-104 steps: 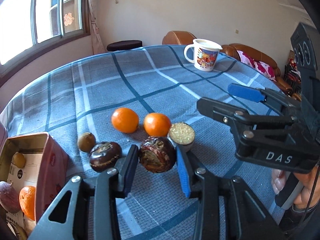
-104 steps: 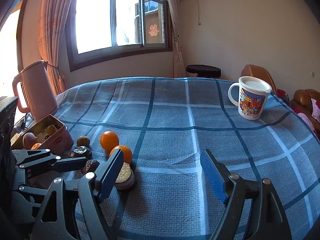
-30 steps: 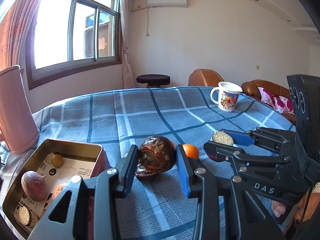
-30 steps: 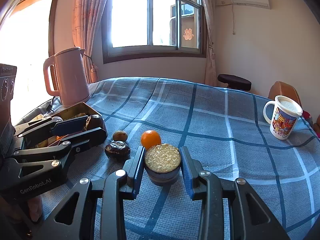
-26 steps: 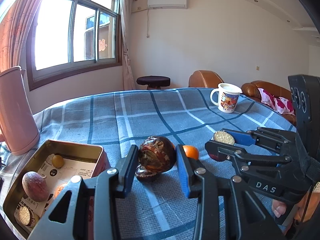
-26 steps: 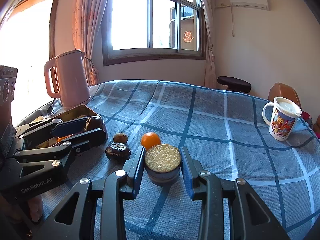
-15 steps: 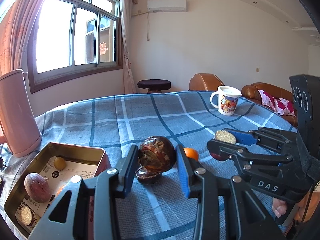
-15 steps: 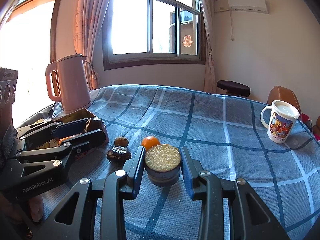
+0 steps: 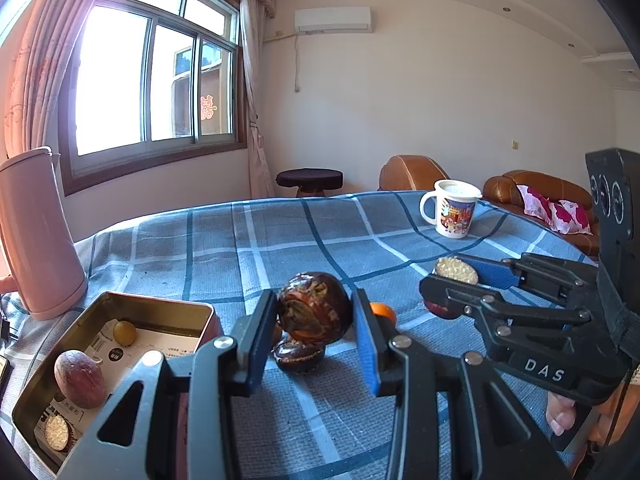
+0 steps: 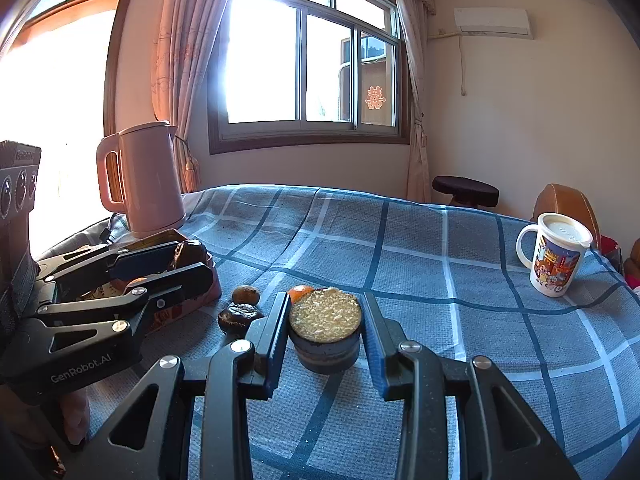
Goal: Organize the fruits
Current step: 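Lift the dark brown fruit in the left tool while the right tool lifts the golden slice, then carry the dark brown fruit in the left tool while the right tool carries the slice over the tin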
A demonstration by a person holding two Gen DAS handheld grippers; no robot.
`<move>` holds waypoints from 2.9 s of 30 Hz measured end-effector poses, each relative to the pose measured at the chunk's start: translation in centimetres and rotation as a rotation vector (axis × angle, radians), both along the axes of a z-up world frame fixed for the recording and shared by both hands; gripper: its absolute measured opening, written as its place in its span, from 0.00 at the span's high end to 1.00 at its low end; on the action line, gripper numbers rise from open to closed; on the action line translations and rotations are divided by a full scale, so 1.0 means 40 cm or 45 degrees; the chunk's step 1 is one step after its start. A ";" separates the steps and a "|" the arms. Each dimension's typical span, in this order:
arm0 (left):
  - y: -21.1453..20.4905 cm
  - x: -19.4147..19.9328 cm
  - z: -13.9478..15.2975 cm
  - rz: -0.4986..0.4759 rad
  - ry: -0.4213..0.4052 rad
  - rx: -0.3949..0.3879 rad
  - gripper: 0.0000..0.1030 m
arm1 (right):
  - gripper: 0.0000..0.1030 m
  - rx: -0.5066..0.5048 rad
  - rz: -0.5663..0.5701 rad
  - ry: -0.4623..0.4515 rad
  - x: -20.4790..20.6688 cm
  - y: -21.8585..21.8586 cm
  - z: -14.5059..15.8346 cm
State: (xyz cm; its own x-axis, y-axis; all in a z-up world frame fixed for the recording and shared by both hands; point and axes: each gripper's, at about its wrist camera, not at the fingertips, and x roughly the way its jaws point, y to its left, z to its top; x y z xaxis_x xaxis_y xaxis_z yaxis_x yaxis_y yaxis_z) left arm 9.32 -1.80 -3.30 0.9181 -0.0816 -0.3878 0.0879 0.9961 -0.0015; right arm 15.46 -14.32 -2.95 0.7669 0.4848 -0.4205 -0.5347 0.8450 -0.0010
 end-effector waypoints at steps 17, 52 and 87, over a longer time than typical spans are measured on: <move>-0.001 -0.024 0.009 0.006 -0.067 0.007 0.62 | 0.65 0.031 0.005 -0.066 -0.021 -0.010 0.008; -0.006 -0.057 0.024 0.049 -0.172 0.053 0.62 | 0.65 0.068 -0.030 -0.194 -0.065 -0.029 0.025; 0.090 -0.067 0.017 0.137 -0.116 0.019 0.62 | 0.64 -0.034 0.113 -0.191 -0.073 0.101 0.018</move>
State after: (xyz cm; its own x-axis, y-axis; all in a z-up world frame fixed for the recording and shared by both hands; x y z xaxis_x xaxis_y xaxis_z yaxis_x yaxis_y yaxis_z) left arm 6.64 1.82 -2.62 0.9526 0.0246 -0.3031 -0.0204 0.9996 0.0169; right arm 12.55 -10.28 -2.23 0.7767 0.5435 -0.3183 -0.5993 0.7931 -0.1084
